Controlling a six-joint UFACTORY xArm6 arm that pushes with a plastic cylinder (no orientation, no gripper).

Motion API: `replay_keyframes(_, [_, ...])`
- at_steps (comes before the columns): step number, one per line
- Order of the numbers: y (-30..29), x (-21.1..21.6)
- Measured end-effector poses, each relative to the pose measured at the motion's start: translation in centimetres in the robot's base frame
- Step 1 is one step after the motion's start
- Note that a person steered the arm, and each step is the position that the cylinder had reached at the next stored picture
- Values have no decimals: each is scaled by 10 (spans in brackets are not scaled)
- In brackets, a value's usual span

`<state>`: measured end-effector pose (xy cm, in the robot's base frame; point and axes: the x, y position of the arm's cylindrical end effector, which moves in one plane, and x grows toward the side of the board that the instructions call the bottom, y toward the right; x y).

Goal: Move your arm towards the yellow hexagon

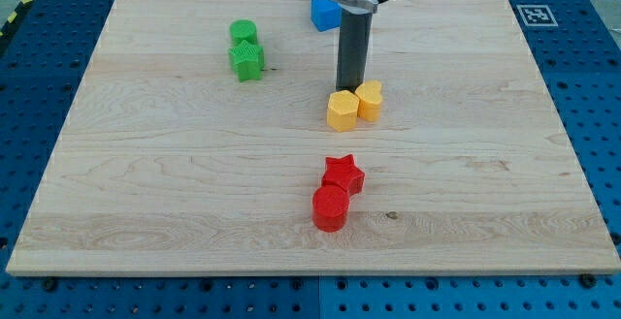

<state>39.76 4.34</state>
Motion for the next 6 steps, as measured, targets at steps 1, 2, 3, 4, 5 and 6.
replay_keyframes(1, [-24, -3])
replay_keyframes(2, [-53, 8])
replay_keyframes(3, [-76, 29])
replay_keyframes(4, [-79, 33])
replay_keyframes(5, [-46, 42])
replay_keyframes(6, [-18, 42])
